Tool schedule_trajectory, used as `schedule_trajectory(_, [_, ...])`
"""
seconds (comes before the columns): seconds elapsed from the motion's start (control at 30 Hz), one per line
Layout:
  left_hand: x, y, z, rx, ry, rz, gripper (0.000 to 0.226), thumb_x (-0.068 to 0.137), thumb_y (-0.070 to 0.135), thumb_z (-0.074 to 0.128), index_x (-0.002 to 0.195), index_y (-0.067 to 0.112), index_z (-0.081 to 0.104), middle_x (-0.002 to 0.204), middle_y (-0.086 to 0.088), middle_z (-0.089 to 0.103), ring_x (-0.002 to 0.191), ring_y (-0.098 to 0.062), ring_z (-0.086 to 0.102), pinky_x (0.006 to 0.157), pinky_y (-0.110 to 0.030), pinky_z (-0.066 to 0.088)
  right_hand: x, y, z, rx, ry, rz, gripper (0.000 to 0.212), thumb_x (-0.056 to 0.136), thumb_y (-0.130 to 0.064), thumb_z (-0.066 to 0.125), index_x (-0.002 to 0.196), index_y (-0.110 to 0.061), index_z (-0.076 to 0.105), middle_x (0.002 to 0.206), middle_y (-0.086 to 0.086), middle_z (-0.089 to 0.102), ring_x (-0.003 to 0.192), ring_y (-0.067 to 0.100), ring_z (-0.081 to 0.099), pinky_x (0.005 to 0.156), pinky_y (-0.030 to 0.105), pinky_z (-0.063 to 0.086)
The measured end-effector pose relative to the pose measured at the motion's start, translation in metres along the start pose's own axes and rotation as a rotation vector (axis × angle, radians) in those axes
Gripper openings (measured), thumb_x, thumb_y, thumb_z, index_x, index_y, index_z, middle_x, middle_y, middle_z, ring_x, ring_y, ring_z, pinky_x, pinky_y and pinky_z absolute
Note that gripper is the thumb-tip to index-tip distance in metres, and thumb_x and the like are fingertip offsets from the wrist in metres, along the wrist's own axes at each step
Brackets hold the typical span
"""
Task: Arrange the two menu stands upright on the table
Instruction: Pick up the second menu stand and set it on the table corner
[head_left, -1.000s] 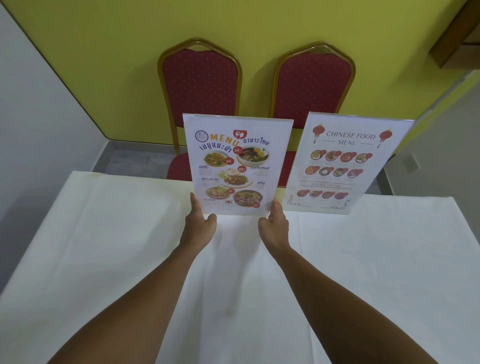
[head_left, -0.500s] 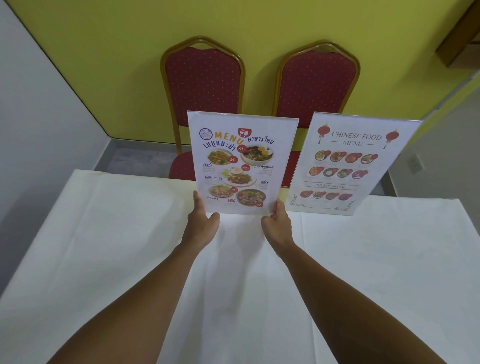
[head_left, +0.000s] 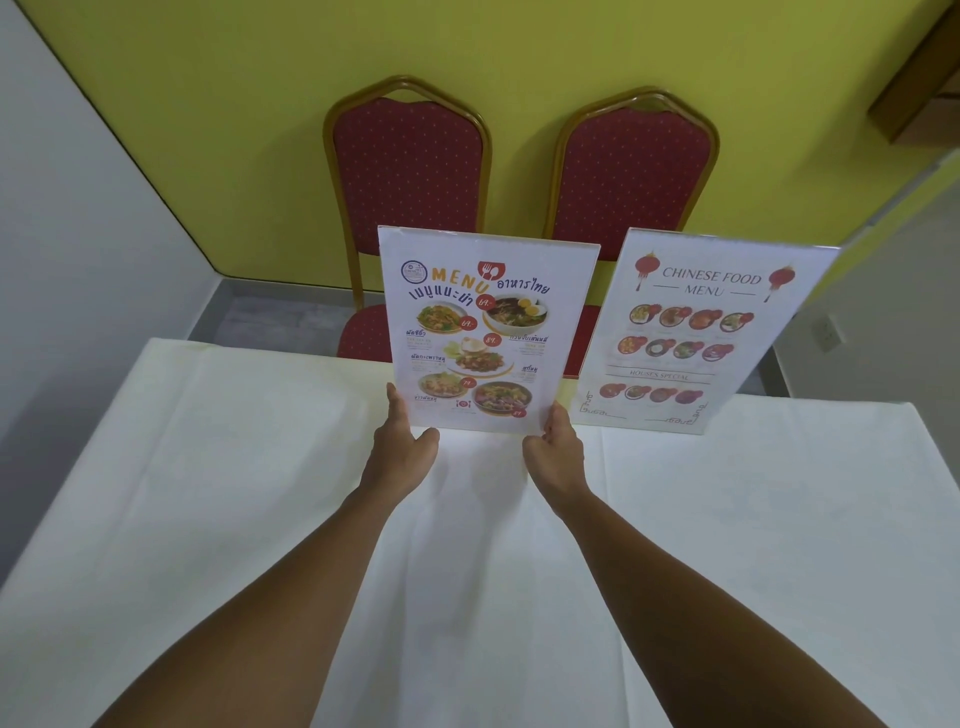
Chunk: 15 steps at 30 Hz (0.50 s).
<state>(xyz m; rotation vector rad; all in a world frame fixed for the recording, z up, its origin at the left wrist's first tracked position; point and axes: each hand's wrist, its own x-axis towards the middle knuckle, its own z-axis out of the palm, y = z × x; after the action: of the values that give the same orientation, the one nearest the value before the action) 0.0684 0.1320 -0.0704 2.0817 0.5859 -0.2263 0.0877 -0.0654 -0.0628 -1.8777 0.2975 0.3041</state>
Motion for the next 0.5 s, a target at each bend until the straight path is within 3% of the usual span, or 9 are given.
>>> schedule_trajectory(0.1, [0.0,-0.002,-0.001,-0.001,-0.018,0.013,0.09,0.092,0.021,0.055,0.157,0.032,-0.005,0.144,0.003,0.048,0.106,-0.014,0.053,0.075,-0.026,0.049,0.0,0.0,-0.002,-0.001,-0.026,0.004,0.059,0.09,0.005,0.051,0.143,-0.019,0.041,0.135,0.0,0.059,0.107,0.02,0.059,0.073,0.017,0.051])
schedule_trajectory(0.27, [0.003,-0.006,-0.007,0.004,-0.07,0.016,0.09,0.092,0.021,0.055,0.157,0.035,-0.005,0.147,0.004,0.044,0.109,-0.016,0.055,0.074,-0.026,0.05,0.001,-0.002,-0.008,-0.036,-0.064,0.001,0.062,0.09,-0.001,0.055,0.144,-0.025,0.04,0.133,-0.003,0.059,0.1,0.015,0.059,0.076,0.023,0.05])
schedule_trajectory(0.4, [0.003,-0.008,-0.014,0.005,-0.057,0.035,0.087,0.091,0.019,0.058,0.157,0.036,0.004,0.151,0.004,0.041,0.13,-0.022,0.046,0.09,-0.036,0.048,0.0,-0.006,-0.013,-0.073,-0.045,-0.044,0.062,0.092,-0.01,0.065,0.146,-0.028,0.04,0.121,-0.016,0.056,0.084,-0.002,0.055,0.06,0.006,0.046])
schedule_trajectory(0.43, [0.003,-0.007,-0.017,-0.004,-0.047,0.053,0.086,0.091,0.019,0.058,0.157,0.036,0.006,0.151,0.005,0.041,0.133,-0.022,0.044,0.093,-0.037,0.046,0.0,-0.008,-0.015,-0.085,-0.027,-0.064,0.062,0.091,-0.011,0.066,0.146,-0.027,0.041,0.124,-0.015,0.056,0.089,-0.003,0.054,0.067,0.008,0.047])
schedule_trajectory(0.5, [0.005,-0.001,-0.023,-0.044,-0.029,0.116,0.083,0.09,0.018,0.058,0.154,0.041,0.011,0.146,0.01,0.045,0.129,-0.013,0.044,0.092,-0.034,0.046,0.002,-0.012,-0.019,-0.1,0.002,-0.105,0.062,0.091,-0.01,0.066,0.145,-0.026,0.043,0.133,-0.013,0.056,0.108,0.004,0.05,0.091,0.028,0.048])
